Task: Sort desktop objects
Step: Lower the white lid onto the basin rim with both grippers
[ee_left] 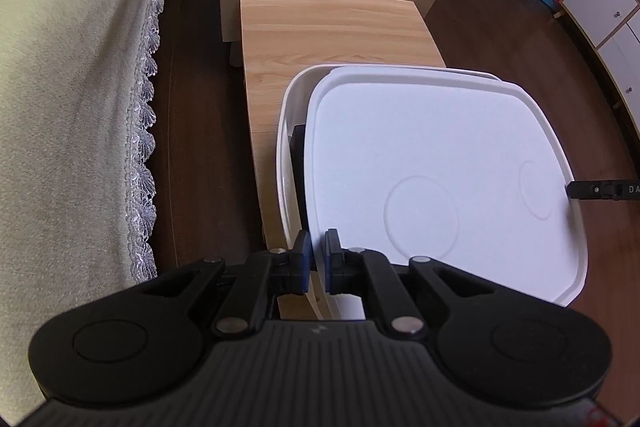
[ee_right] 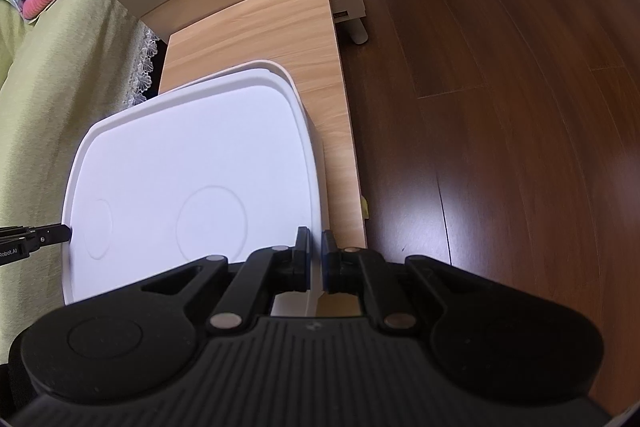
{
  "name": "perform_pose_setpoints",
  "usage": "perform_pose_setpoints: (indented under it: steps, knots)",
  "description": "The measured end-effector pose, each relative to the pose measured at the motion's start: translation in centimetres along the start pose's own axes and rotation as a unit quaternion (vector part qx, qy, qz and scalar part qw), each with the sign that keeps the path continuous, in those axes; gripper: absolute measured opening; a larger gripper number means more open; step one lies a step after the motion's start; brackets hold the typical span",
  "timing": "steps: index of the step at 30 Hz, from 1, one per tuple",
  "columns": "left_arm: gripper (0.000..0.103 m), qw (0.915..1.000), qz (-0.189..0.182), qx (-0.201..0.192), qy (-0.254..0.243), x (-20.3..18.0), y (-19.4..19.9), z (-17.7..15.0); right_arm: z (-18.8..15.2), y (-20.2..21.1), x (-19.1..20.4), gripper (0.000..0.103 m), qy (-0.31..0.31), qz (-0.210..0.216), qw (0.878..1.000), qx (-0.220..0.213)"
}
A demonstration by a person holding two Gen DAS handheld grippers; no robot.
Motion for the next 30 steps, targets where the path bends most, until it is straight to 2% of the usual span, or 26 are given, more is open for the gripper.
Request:
perform_pose_setpoints:
  steps: [30]
  knots:
    - [0.004, 0.9999, 0.01, 0.002, 0.009, 0.9, -2.4, 1.2, 1.5, -2.7, 0.1, 0.006, 0.008, -0.007, 1.0, -0.005]
Point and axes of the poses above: each gripper's, at about its wrist camera, not at the fingertips, and y roughly against the way its jaws point, x to its left, z to its top, the point moved 2 cm from there along -y, roughly the way its jaws point, and after that the axes turned 15 degrees about y, right-handed, at the moved point
